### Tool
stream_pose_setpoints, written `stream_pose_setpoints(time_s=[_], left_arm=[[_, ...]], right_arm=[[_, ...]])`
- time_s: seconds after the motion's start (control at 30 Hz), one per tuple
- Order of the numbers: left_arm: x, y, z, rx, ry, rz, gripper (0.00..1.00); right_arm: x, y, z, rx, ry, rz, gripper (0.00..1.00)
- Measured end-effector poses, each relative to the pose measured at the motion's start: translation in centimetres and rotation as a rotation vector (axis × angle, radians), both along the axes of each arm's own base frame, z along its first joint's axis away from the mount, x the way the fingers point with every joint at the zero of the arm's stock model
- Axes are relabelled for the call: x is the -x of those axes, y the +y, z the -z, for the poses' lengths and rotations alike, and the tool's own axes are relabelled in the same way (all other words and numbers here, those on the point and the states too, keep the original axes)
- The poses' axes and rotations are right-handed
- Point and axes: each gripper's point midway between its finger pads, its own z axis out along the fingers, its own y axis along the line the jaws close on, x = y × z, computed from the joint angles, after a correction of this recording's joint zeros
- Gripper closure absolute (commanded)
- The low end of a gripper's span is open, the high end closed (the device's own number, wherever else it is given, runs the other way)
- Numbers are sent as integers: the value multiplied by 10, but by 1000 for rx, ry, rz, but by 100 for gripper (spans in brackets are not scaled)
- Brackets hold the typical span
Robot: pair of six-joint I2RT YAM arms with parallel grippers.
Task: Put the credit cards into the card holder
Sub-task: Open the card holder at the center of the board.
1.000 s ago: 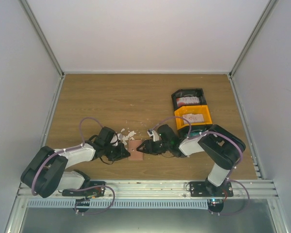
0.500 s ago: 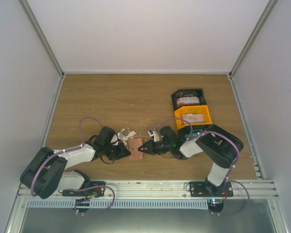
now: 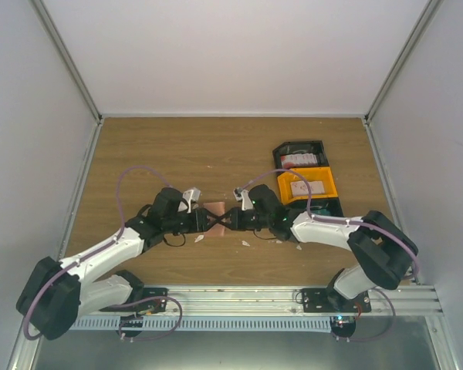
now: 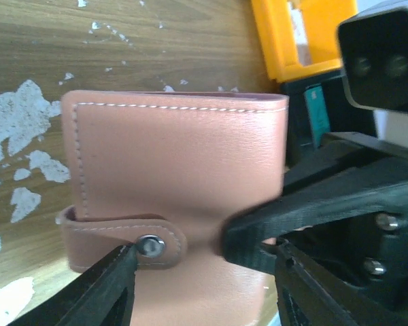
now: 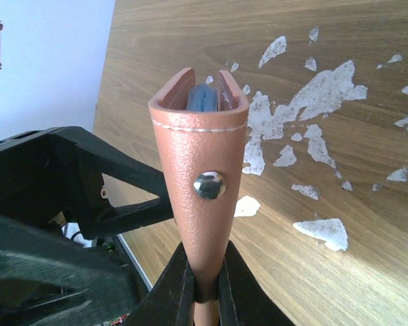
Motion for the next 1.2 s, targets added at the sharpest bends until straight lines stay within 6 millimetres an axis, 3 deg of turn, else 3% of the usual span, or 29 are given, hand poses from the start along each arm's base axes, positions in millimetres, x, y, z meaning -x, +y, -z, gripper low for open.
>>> stream_pose_setpoints(time_s=[0.1, 0.3, 0.53, 0.6, 0.87, 1.2], left_arm=[[-1, 0, 8, -47, 12, 1, 53], [0, 8, 21, -112, 31, -26, 54], [-4, 8, 26, -152, 26, -14, 38], [-6, 8, 29, -174, 27, -4, 37], [-14, 7, 32, -237, 13, -1, 56], [-24, 36, 44, -371, 19, -135, 59]], right_arm=[[2, -4, -1, 27, 6, 11, 99], [6, -9, -6, 42, 10, 10, 99], [6, -9, -8, 68, -4, -7, 99], [5, -11, -5, 87, -8, -4, 99], [1, -16, 0, 149, -30, 18, 99], [-2, -30, 7, 226, -34, 67, 100]])
